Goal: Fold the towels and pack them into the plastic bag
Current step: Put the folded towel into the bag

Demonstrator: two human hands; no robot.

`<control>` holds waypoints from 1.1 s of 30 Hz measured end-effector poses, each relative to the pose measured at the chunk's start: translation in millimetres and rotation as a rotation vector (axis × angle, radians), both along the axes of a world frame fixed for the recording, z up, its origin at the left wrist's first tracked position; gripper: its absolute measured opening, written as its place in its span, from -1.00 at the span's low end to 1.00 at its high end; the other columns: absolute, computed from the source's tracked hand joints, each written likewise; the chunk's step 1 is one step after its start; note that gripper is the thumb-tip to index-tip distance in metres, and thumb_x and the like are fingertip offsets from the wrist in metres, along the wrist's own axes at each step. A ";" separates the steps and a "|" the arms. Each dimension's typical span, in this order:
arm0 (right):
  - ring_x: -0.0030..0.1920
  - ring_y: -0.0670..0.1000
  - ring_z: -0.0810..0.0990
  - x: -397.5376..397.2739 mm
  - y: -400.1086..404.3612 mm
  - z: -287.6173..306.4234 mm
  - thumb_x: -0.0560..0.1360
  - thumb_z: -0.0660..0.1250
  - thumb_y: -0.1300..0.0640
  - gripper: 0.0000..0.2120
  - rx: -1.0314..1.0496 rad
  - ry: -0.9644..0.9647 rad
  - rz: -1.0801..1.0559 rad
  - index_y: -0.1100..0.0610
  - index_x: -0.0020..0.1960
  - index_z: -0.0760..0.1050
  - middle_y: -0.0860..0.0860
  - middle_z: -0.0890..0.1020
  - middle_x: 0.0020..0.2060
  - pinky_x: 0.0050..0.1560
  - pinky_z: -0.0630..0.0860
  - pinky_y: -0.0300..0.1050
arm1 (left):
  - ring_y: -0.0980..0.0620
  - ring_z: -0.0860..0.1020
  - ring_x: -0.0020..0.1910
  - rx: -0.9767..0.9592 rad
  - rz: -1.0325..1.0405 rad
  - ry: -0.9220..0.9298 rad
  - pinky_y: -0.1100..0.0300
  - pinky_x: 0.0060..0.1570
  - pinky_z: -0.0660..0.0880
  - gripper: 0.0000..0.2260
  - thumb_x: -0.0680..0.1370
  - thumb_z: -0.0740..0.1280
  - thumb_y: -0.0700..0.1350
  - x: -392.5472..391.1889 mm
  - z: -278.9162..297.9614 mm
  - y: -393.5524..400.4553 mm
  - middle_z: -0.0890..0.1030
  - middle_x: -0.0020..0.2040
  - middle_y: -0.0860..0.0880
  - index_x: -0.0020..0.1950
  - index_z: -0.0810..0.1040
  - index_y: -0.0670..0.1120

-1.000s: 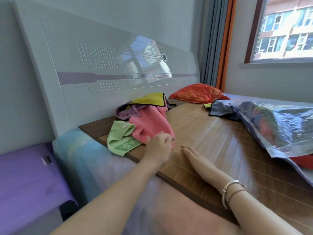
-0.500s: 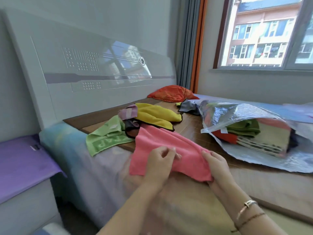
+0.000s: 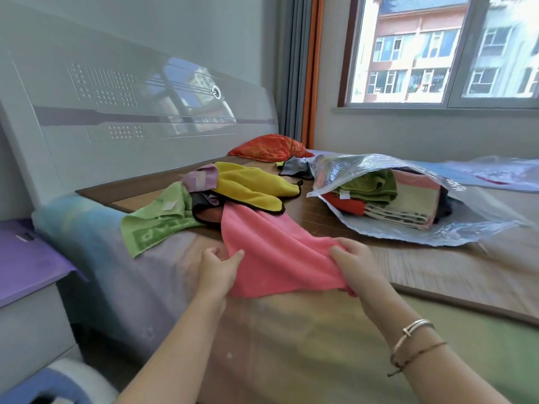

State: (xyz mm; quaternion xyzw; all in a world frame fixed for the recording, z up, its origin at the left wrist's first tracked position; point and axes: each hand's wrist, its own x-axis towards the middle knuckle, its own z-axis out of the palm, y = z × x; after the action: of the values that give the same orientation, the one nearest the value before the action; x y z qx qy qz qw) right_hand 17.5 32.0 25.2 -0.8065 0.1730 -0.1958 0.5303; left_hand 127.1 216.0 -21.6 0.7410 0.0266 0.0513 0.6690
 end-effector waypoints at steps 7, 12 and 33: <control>-0.01 0.08 0.57 16.4 16.8 -1.4 0.57 0.22 -0.14 -0.57 -0.080 0.012 0.072 0.23 0.00 0.58 0.07 0.63 -0.11 0.08 0.47 0.02 | 0.32 0.50 -0.38 0.054 -0.372 -0.274 0.45 -0.31 0.39 -0.96 0.50 0.42 -0.27 -30.2 24.6 -13.3 0.61 -0.29 0.05 -0.08 0.66 -0.20; -0.11 -0.02 0.58 27.1 22.2 6.8 0.45 0.40 -0.15 -0.60 0.088 0.226 0.148 0.13 0.09 0.47 0.03 0.61 -0.04 -0.18 0.51 -0.14 | 0.34 0.49 -0.32 0.137 -0.800 -0.269 0.45 -0.24 0.41 -0.93 0.50 0.42 -0.25 -63.4 30.5 -20.1 0.60 -0.33 0.14 -0.06 0.67 -0.24; -0.20 0.07 0.53 -81.0 -78.2 4.4 0.27 0.27 0.16 -0.93 0.064 -0.383 -0.526 0.09 -0.24 0.49 0.02 0.57 -0.29 -0.12 0.47 -0.02 | -0.03 0.20 0.51 0.370 -0.473 -0.386 0.12 0.47 0.13 -0.46 0.62 0.23 0.03 -30.1 17.7 -75.3 0.26 0.52 0.01 0.57 0.12 0.07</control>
State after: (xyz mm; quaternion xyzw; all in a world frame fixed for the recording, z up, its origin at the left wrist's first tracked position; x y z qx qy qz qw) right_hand -63.5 -46.2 29.6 -0.6657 0.2785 -0.4686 0.5096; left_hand 97.0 140.8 -3.9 0.8119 -0.2825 0.0380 0.5095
